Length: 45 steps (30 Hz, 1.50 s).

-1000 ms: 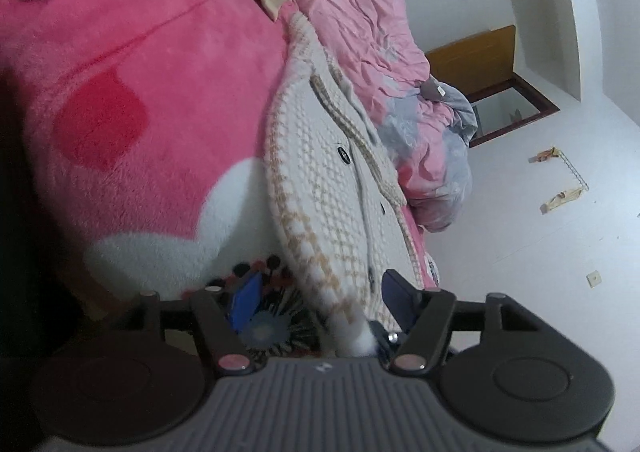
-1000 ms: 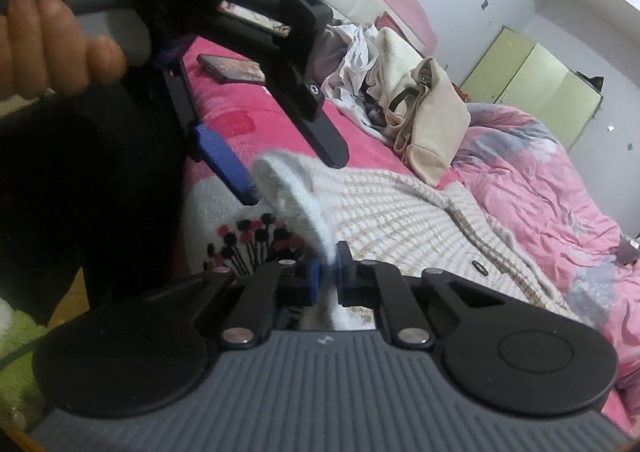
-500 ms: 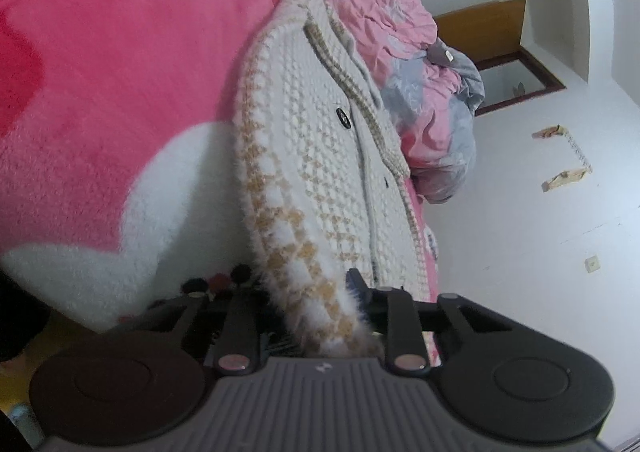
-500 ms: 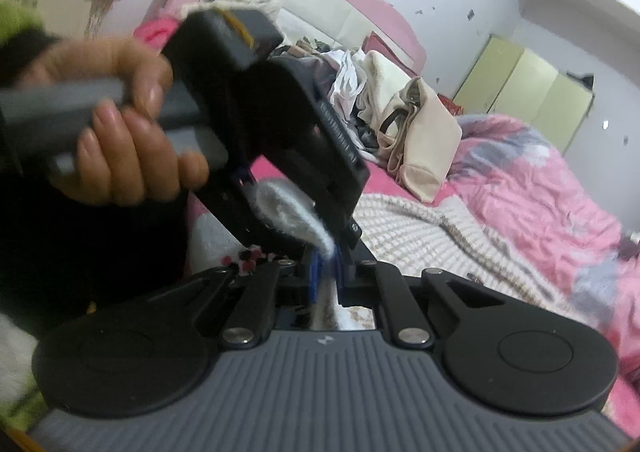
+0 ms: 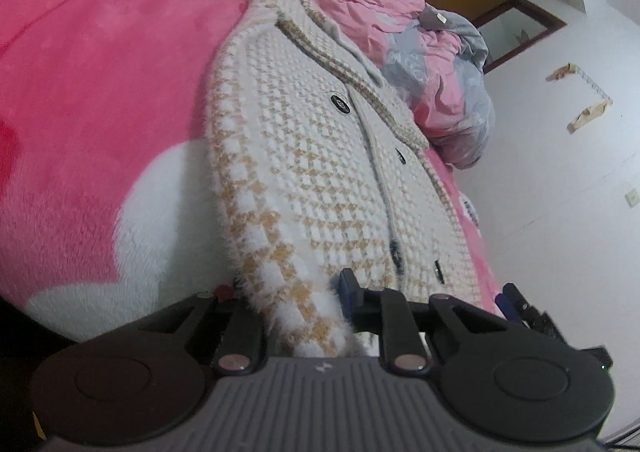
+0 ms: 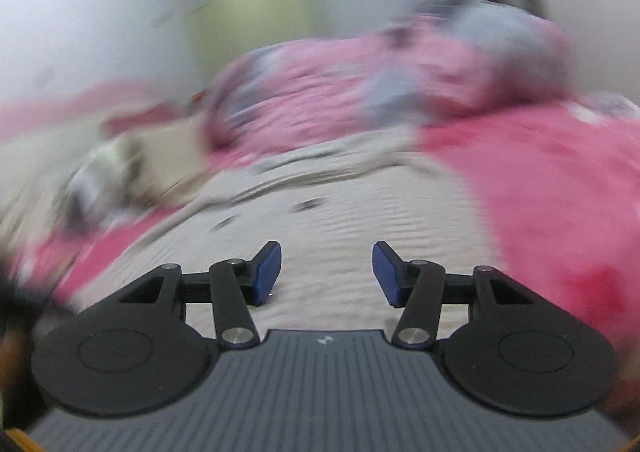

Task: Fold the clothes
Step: 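Lift the hem with both grippers and carry it toward the collar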

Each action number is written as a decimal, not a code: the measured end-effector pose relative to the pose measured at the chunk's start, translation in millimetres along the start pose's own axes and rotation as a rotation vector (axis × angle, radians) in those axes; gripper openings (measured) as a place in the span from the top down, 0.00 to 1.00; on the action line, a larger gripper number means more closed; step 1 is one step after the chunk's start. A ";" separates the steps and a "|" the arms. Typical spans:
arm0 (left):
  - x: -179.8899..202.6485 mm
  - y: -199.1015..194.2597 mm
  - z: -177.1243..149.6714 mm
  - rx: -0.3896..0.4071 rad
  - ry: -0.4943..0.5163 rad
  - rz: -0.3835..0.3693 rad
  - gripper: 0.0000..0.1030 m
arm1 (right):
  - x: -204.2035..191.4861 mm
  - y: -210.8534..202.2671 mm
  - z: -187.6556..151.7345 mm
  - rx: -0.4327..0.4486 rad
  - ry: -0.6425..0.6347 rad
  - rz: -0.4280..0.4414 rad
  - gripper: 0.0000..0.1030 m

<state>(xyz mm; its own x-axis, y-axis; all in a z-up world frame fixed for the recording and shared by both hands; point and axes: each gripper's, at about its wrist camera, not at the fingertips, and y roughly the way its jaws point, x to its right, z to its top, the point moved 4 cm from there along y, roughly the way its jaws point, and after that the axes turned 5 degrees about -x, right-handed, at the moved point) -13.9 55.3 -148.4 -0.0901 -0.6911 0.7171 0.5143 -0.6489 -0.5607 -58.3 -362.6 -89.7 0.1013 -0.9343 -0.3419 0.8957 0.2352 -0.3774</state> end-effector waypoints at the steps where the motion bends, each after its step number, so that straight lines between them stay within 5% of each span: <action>1: 1.3 0.0 -0.2 0.000 0.008 0.009 0.82 | 17.5 1.3 2.8 -0.009 0.064 -0.027 0.51; 5: 6.2 1.0 -1.2 -0.002 0.038 0.040 0.82 | 77.0 15.2 -2.4 -0.106 0.316 -0.056 0.51; 12: 7.5 1.3 -1.4 0.000 0.044 0.051 0.81 | 116.6 7.2 -27.3 -0.119 0.642 0.134 0.52; 27: 3.1 2.7 -2.0 -0.001 0.023 0.025 0.81 | 88.5 -8.7 -31.9 -0.246 0.829 0.330 0.53; 33: 2.8 2.6 -2.0 -0.002 0.016 0.013 0.80 | 64.6 4.7 -39.1 -0.338 0.775 0.250 0.53; 39: -0.7 2.4 -2.8 -0.002 0.014 -0.010 0.80 | 65.0 -5.7 -34.3 -0.298 0.742 0.103 0.52; 45: -4.6 1.0 -2.0 -0.010 0.009 -0.033 0.80 | 66.1 0.2 -50.9 -0.262 0.874 0.219 0.52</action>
<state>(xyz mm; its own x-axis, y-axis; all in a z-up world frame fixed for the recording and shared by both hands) -14.7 57.1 -153.1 -0.1143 -0.6721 0.7316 0.5027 -0.6743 -0.5409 -73.4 -410.7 -156.2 -0.2005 -0.3548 -0.9132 0.7581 0.5342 -0.3740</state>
